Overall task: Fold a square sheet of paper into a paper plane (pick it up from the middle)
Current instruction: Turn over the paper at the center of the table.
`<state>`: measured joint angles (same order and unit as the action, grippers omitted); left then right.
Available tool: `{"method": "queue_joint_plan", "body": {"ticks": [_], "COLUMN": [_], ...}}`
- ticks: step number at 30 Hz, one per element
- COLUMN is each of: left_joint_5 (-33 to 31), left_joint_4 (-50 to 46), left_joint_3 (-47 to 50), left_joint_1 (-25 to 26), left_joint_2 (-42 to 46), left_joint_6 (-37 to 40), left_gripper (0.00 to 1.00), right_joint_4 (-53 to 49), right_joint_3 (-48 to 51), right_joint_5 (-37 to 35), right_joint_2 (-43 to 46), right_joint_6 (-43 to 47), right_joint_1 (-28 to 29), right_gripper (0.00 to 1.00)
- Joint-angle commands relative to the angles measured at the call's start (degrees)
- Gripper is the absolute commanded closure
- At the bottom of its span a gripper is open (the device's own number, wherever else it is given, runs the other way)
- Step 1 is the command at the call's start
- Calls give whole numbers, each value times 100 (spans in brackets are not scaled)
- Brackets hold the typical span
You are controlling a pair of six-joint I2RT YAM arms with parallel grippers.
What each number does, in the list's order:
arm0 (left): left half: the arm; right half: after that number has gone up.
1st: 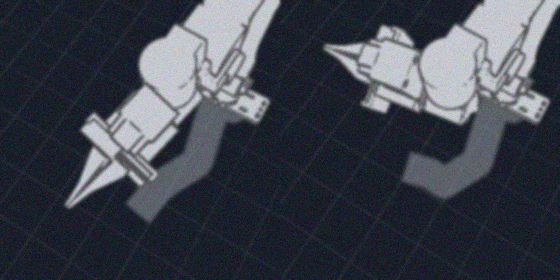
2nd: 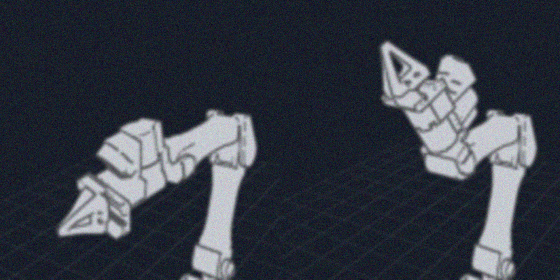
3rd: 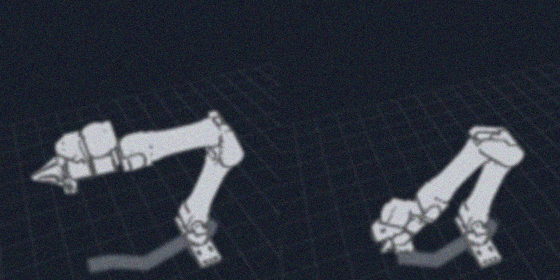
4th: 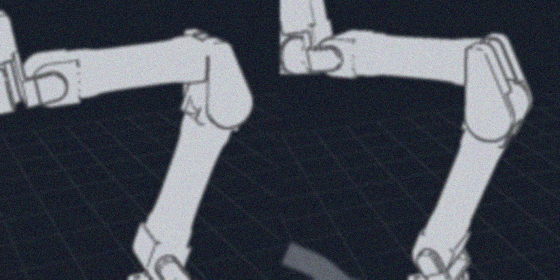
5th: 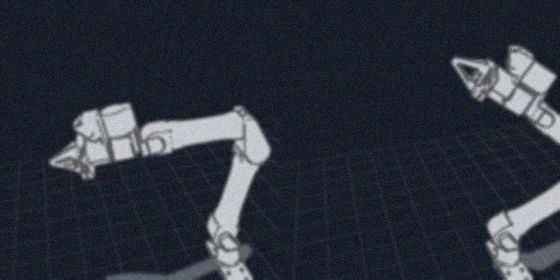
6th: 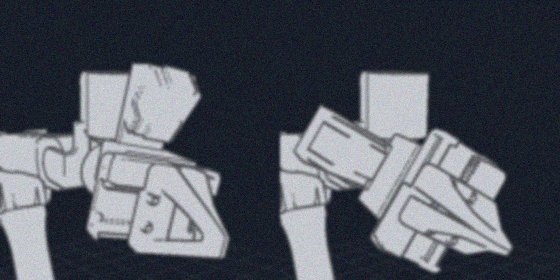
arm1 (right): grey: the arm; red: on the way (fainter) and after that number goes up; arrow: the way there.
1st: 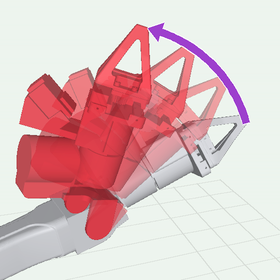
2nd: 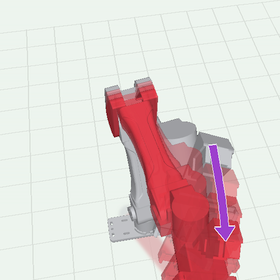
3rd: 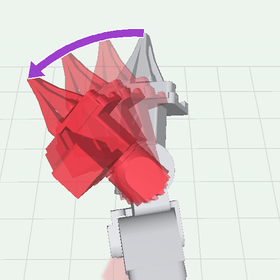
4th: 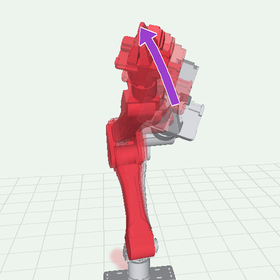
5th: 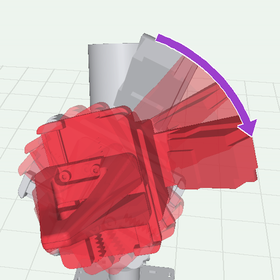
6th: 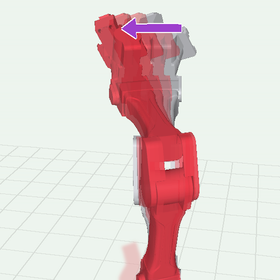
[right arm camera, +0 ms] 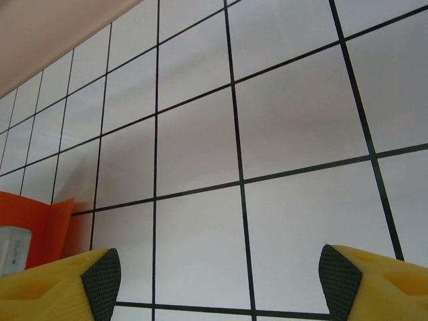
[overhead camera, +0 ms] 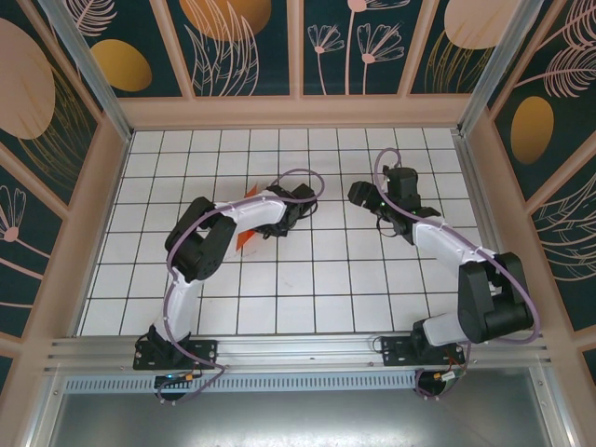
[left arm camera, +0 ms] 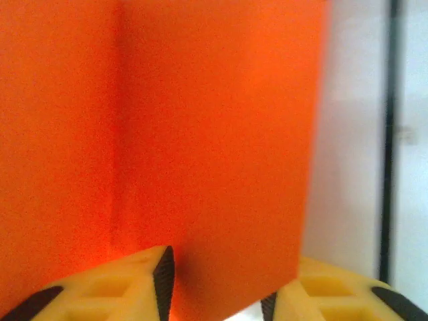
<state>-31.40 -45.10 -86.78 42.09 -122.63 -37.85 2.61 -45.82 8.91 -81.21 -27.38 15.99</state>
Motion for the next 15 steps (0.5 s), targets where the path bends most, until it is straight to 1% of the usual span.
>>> {"method": "queue_joint_plan", "body": {"ticks": [1,4,6,8,9,12,15], "left_joint_5": [1314,2301,2696,2948,3000,3141,2967], "left_joint_4": [1551,2711,3234,3690,3834,4278,4477], "left_joint_3": [356,903,1136,1412,1550,2095,2775], "left_joint_1": [11,-12,-65,-190,-278,-676,-1099], "left_joint_2": [725,1343,1691,2065,2226,2832,3397], "left_joint_6": [392,498,430,279,193,-114,-402], "left_gripper": [48,36,29,22,20,13,7], "right_joint_4": [-93,-163,-203,-167,-156,-205,-99], "right_joint_3": [-52,-103,-154,-213,-261,-510,-793], "right_joint_5": [119,251,360,565,660,758,836], "right_joint_2": [-87,-109,-133,-193,-233,-473,-785], "right_joint_6": [-49,-58,-74,-113,-123,-141,-179], "right_joint_1": [-46,-48,-39,3,45,371,863], "right_gripper": [20,20,22,25,27,41,57]}}
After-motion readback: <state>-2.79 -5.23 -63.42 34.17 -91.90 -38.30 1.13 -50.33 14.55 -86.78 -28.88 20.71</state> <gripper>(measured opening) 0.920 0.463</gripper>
